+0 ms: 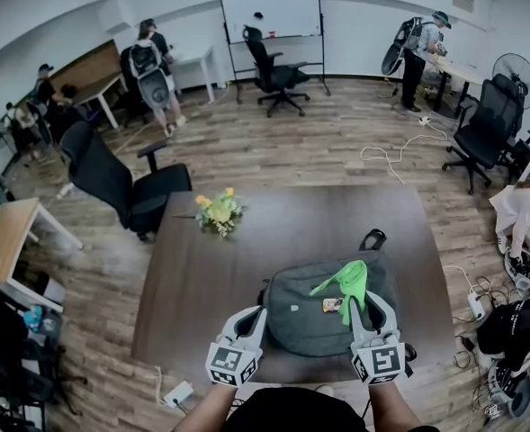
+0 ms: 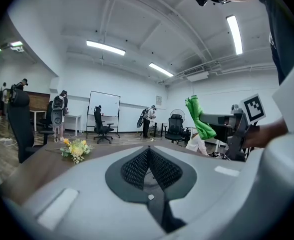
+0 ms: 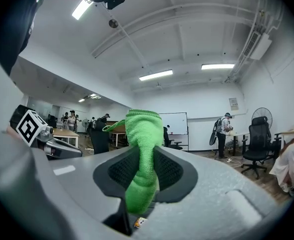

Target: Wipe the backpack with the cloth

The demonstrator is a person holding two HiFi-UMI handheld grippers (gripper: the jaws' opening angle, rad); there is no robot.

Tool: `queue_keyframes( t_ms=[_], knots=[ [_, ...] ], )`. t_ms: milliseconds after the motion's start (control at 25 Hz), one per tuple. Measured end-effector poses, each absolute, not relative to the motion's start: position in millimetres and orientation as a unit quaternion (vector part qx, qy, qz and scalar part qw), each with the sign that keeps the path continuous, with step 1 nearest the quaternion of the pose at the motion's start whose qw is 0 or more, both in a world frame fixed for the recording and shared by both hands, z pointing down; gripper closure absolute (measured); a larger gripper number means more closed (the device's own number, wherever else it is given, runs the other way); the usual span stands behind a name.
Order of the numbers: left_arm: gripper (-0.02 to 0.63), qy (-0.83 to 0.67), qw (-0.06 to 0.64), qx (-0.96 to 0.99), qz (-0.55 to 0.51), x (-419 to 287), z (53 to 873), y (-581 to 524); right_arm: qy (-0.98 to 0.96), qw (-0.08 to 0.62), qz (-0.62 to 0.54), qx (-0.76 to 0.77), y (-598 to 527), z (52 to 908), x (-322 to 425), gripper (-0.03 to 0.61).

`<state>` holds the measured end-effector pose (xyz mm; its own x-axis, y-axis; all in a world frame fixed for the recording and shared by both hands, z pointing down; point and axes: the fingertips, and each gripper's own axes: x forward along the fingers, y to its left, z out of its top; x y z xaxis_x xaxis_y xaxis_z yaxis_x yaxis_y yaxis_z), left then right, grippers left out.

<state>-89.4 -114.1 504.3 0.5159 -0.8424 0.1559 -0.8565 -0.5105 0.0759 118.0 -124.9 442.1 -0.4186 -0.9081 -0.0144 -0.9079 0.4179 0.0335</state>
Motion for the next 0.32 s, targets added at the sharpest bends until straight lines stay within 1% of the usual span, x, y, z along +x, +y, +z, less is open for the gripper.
queue_keyframes(
  t_ms=[320],
  knots=[
    [0.595, -0.490, 0.069, 0.868, 0.049, -89.0, 502.9, -115.3, -0.838, 0.004, -0.022, 0.545, -125.6, 436.6, 119.2, 0.489]
  ],
)
